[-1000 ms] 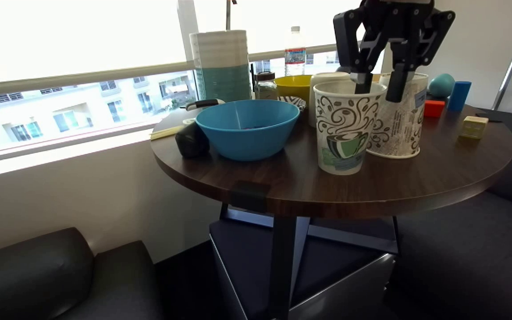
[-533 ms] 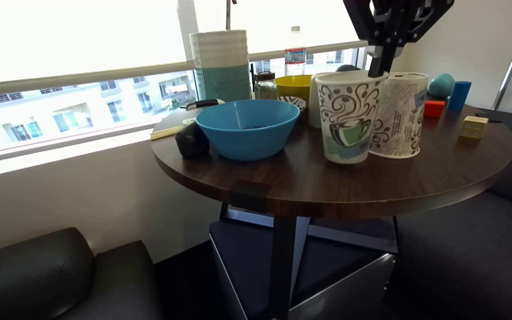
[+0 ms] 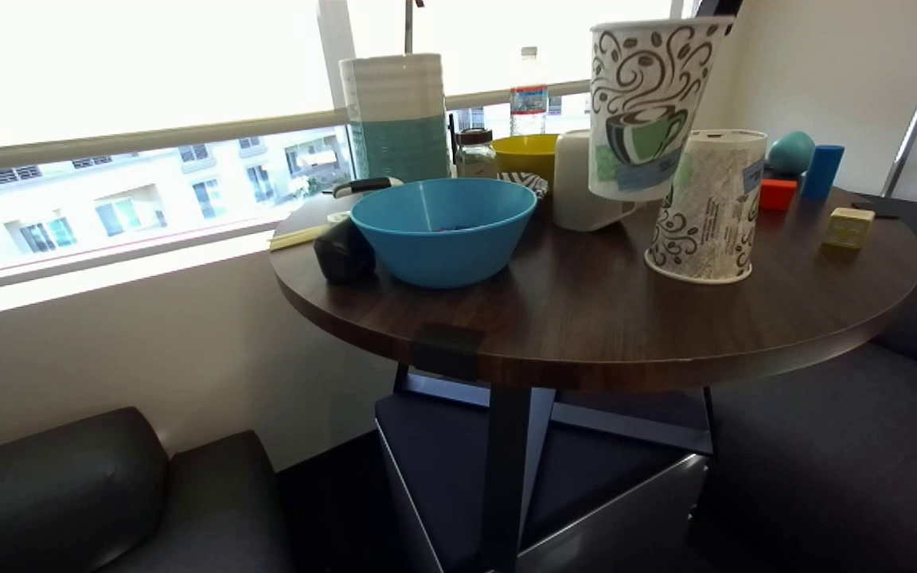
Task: Put the top cup on the table, then put the left cup on the right cup
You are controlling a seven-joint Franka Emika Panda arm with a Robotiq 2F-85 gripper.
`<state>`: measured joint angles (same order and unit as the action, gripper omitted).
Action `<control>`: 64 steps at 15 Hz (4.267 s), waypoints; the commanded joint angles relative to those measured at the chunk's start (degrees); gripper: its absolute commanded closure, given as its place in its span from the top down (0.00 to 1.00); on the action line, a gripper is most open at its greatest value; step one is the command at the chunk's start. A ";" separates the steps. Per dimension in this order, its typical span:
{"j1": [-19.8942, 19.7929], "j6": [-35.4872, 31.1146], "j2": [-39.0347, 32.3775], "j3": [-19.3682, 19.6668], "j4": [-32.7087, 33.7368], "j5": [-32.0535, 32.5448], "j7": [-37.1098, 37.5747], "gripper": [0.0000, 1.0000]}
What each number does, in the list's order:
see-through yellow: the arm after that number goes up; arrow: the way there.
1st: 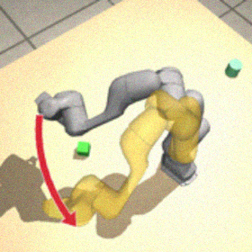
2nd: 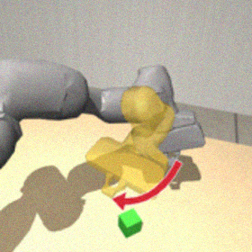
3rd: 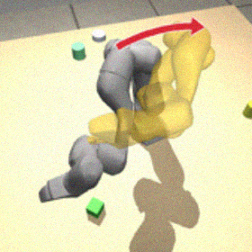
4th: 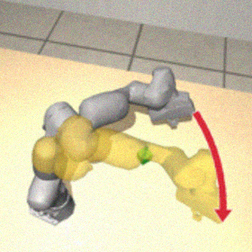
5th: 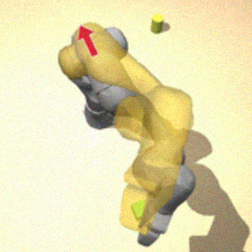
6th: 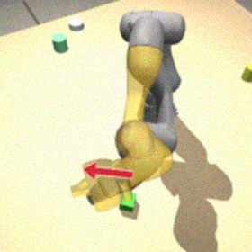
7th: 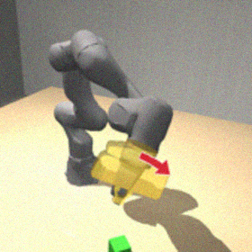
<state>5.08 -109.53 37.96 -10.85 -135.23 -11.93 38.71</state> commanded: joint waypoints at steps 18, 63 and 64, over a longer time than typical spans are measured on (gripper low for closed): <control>-10.18 13.81 2.55 1.81 4.83 0.22 6.30 0.01; -9.34 13.68 2.30 1.29 6.08 3.96 2.83 0.01; -9.29 13.65 2.32 1.29 6.00 3.99 2.44 0.01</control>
<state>-4.33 -96.60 40.24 -9.18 -130.05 -9.08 42.33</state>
